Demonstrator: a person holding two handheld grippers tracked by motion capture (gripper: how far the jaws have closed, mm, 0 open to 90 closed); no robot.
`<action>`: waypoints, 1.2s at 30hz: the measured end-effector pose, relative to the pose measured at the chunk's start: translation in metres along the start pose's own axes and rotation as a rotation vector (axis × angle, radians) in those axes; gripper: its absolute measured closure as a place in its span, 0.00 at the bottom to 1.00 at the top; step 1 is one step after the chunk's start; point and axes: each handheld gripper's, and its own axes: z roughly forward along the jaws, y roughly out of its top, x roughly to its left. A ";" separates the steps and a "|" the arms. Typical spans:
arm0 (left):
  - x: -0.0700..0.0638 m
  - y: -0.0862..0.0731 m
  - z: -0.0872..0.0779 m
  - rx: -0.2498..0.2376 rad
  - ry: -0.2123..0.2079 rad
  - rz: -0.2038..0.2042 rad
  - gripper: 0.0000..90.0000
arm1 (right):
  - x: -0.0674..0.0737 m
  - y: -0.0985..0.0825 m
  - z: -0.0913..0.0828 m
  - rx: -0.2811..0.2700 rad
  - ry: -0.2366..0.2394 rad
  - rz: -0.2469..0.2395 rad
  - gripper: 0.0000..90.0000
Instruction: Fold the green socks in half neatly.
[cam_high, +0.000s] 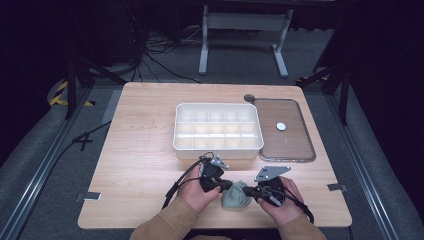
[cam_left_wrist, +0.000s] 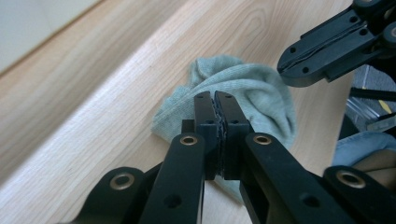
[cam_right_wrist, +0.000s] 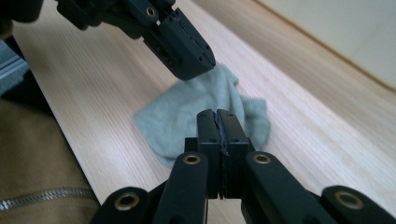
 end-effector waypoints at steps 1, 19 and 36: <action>-0.001 0.000 -0.002 -0.006 0.000 -0.008 0.98 | 0.002 0.002 0.000 -0.008 0.004 -0.001 1.00; 0.012 -0.017 -0.002 0.136 0.037 -0.036 0.95 | -0.006 -0.004 0.032 0.069 0.031 0.019 1.00; 0.008 -0.016 0.008 0.195 0.004 -0.007 0.95 | -0.012 -0.008 0.032 0.045 0.074 0.046 1.00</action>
